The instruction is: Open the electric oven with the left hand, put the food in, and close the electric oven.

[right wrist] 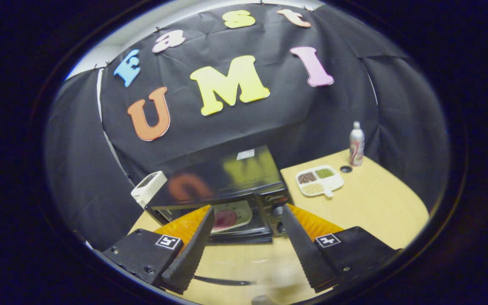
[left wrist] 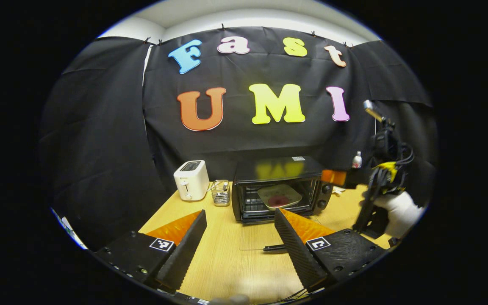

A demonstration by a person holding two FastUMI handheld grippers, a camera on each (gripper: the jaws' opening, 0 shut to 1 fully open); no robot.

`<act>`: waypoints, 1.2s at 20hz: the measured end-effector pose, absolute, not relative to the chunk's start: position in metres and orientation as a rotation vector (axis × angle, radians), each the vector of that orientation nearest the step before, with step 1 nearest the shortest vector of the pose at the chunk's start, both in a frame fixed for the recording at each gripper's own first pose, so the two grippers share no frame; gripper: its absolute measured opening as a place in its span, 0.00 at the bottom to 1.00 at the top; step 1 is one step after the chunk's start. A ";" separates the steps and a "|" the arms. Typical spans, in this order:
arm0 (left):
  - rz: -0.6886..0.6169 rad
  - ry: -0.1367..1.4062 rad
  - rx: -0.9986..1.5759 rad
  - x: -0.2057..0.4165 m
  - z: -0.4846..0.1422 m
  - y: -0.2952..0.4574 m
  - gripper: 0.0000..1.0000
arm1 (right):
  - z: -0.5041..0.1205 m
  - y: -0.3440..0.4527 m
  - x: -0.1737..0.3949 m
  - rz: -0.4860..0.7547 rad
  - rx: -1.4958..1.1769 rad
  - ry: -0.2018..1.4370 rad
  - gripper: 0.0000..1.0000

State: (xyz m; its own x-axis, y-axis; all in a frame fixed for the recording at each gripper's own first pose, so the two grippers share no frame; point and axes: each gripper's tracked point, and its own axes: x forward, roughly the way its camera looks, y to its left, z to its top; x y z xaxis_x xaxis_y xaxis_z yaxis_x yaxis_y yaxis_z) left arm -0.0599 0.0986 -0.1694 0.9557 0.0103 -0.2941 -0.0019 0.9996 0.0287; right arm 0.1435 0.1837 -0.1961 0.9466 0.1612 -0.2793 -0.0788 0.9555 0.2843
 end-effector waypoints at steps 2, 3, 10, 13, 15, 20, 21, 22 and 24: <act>-0.002 0.310 0.033 -0.059 -0.180 0.091 0.97 | -0.172 0.157 0.128 0.119 0.225 0.266 0.95; -0.011 0.312 0.035 -0.058 -0.187 0.086 0.98 | -0.165 0.145 0.123 0.116 0.198 0.252 0.95; -0.059 0.392 0.031 -0.058 -0.262 0.040 0.98 | -0.123 0.070 0.080 0.073 0.119 0.203 0.95; -0.075 0.431 0.025 -0.058 -0.299 0.025 0.98 | -0.117 0.045 0.064 0.049 0.106 0.205 1.00; -0.084 0.451 -0.006 -0.058 -0.319 0.014 0.98 | -0.118 0.034 0.057 0.036 0.085 0.214 0.95; -0.101 0.484 -0.012 -0.047 -0.360 -0.004 0.98 | -0.114 0.020 0.041 0.016 0.072 0.234 1.00; -0.106 0.491 -0.010 -0.045 -0.368 -0.008 0.98 | -0.114 0.018 0.038 0.013 0.062 0.235 1.00; -0.113 0.500 -0.007 -0.042 -0.376 -0.012 0.98 | -0.114 0.017 0.036 0.010 0.057 0.240 0.96; -0.120 0.515 0.000 -0.038 -0.392 -0.016 0.98 | -0.111 0.018 0.033 0.012 0.061 0.246 0.96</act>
State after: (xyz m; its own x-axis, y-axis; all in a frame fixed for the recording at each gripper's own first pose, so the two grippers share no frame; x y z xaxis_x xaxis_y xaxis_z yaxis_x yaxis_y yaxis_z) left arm -0.0383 -0.0165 -0.3917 0.8632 -0.1146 -0.4916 0.1146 0.9930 -0.0303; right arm 0.0330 0.0178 -0.1112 0.9697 0.0194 -0.2434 -0.0045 0.9981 0.0615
